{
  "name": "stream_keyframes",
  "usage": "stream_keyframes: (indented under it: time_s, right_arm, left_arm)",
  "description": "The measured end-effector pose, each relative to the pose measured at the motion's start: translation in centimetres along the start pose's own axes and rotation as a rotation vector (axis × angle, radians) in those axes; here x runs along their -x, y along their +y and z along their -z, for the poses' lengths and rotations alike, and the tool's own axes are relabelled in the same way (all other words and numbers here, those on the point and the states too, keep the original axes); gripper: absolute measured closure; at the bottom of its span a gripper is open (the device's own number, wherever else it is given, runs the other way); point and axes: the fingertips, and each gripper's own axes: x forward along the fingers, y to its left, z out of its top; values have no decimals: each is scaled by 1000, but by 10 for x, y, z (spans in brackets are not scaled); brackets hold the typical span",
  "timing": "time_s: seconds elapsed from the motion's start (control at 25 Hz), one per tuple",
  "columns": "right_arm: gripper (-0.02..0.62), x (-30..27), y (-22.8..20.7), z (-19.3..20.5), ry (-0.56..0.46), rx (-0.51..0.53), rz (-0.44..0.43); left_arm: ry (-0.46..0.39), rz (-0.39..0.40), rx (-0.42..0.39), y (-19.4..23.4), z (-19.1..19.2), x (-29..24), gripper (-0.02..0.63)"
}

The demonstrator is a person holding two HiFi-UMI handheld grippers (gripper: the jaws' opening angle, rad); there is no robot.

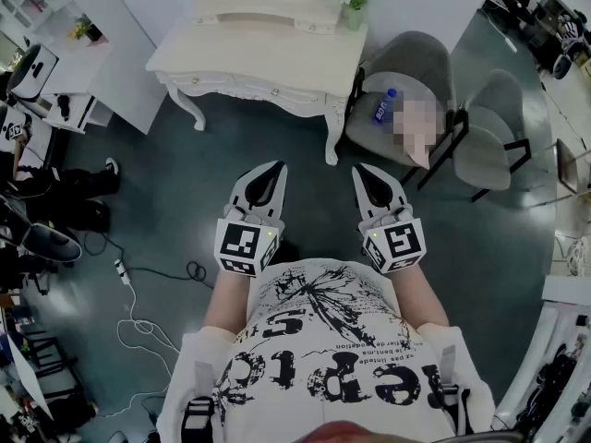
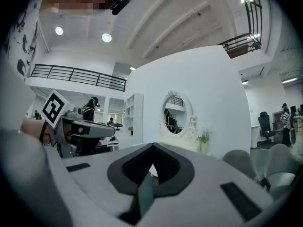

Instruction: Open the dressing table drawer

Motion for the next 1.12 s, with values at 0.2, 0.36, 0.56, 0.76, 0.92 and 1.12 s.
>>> stream_keyframes:
  time_s: [0.2, 0.36, 0.56, 0.76, 0.92, 1.12]
  right_arm:
    - [578, -7, 2, 3, 9, 0, 1]
    - [578, -11, 1, 6, 28, 4, 14]
    - [578, -22, -2, 7, 30, -39, 39]
    - [578, -49, 3, 15, 56, -54, 40]
    - [578, -89, 11, 20, 68, -64, 61]
    - [578, -157, 15, 19, 77, -90, 104]
  left_arm:
    - [3, -1, 8, 8, 3, -2, 587]
    - [7, 2, 17, 11, 6, -4, 587]
    - [19, 11, 30, 22, 11, -9, 586]
    - [28, 12, 45, 49, 20, -16, 588]
    - [25, 12, 50, 91, 25, -25, 587]
    - [18, 35, 37, 157, 22, -44, 586]
